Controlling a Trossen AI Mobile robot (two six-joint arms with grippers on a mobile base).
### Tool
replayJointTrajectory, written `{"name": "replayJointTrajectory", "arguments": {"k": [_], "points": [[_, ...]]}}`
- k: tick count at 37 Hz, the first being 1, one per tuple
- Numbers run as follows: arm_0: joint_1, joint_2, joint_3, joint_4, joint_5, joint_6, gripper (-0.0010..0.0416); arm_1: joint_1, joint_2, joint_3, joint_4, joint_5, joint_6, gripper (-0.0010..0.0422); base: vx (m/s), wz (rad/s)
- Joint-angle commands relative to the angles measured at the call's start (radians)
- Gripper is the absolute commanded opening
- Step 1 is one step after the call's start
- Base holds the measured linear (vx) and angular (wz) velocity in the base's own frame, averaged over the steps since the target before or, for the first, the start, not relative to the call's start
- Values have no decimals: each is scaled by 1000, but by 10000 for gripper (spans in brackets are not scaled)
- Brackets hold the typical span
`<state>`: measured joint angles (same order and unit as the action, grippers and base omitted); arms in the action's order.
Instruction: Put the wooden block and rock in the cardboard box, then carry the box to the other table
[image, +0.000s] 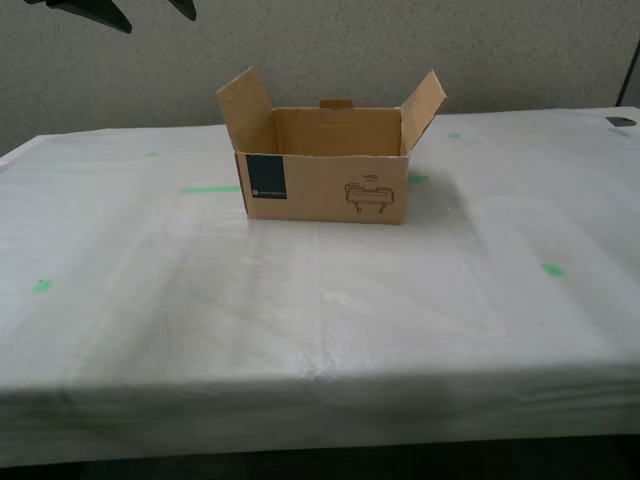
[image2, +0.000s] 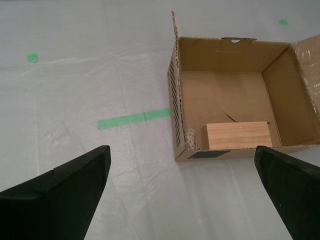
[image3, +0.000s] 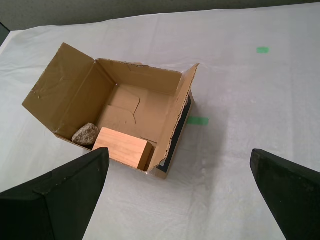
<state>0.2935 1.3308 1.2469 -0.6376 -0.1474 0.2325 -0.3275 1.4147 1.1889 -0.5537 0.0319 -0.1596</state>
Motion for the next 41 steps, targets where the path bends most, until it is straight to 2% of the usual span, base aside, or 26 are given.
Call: {"name": "replayJointTrajectory", "arguments": {"k": [1,41], "points": [[0,-1,0,2,5,4,394,0,0,0,2,3,3,394,0,0],[1,-1,0,2,5,4,394,0,0,0,2,3,3,394,0,0]]}}
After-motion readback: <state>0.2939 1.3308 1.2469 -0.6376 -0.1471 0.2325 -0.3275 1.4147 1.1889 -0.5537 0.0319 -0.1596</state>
